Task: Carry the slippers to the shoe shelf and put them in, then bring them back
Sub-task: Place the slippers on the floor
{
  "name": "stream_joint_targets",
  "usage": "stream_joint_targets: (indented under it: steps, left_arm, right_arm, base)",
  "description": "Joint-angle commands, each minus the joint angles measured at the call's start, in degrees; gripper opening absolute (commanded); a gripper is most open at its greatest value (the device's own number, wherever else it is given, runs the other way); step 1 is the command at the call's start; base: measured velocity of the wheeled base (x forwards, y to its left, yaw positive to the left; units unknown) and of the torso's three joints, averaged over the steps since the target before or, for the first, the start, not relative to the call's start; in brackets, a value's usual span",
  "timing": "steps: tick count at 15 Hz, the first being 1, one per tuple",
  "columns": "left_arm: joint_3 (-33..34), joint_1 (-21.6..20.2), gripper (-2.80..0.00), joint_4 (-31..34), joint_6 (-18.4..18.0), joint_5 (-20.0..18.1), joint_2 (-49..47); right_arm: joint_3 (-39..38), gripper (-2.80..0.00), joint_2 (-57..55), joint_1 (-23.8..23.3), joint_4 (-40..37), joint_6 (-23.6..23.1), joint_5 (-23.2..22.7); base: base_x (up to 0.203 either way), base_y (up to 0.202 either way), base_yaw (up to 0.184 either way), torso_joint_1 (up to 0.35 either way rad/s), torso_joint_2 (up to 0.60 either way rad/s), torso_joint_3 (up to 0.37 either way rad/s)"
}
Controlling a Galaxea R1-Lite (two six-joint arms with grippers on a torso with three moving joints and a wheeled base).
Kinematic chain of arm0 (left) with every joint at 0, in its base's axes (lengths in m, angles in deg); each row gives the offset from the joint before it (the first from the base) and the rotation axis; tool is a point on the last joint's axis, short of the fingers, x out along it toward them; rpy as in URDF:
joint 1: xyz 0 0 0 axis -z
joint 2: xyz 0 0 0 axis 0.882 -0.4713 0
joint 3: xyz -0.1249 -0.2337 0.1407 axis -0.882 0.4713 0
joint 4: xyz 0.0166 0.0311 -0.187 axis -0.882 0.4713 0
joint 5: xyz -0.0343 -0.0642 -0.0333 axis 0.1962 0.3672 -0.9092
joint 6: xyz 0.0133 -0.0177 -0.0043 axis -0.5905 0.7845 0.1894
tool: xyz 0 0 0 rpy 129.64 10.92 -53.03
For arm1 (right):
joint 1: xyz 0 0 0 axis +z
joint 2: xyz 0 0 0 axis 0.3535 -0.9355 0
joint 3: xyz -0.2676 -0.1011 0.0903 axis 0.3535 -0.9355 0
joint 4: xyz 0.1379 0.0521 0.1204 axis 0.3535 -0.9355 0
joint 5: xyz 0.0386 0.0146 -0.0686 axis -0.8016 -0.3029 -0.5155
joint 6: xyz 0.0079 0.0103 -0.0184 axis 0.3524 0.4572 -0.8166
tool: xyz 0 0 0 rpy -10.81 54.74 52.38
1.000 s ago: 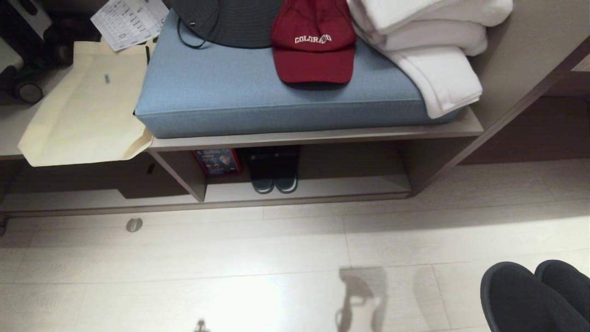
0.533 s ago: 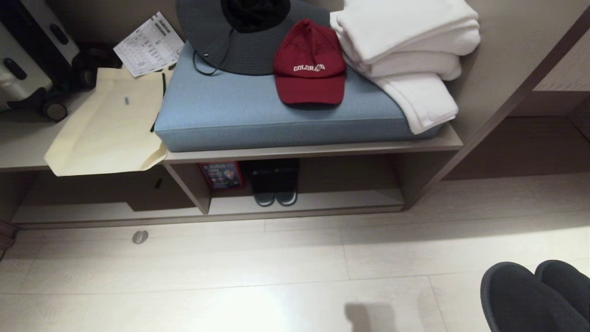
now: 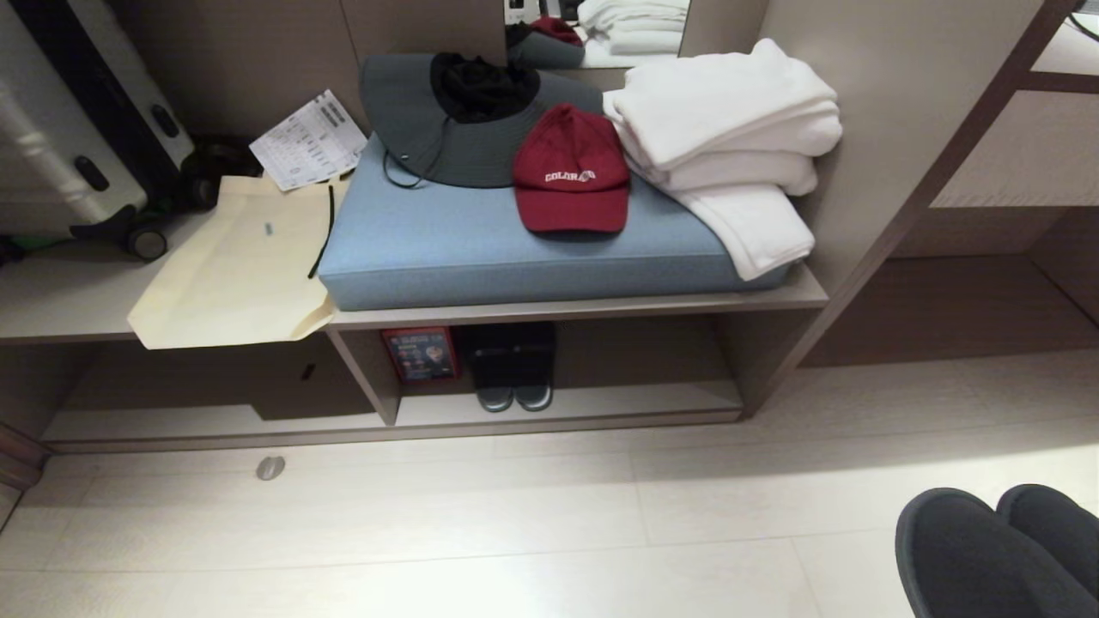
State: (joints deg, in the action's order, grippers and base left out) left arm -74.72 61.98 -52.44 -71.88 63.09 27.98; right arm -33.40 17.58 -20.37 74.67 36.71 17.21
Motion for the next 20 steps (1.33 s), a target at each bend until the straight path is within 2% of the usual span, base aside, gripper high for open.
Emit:
stream_joint_targets:
  steps: [1,20]
  left_arm:
    - [0.0,-0.01,-2.8,0.01,0.04,0.03,0.0]
    - [0.0,-0.01,-2.8,-0.08,0.04,0.03,0.0]
  right_arm:
    - [0.0,-2.8,0.1,0.02,0.01,-0.04,0.0]
    - [0.0,-2.8,0.1,0.02,0.01,-0.04,0.0]
  base:
    - [0.0,0.0,0.0,0.0,0.0,0.201]
    - [0.0,0.0,0.0,0.004,0.0,0.202]
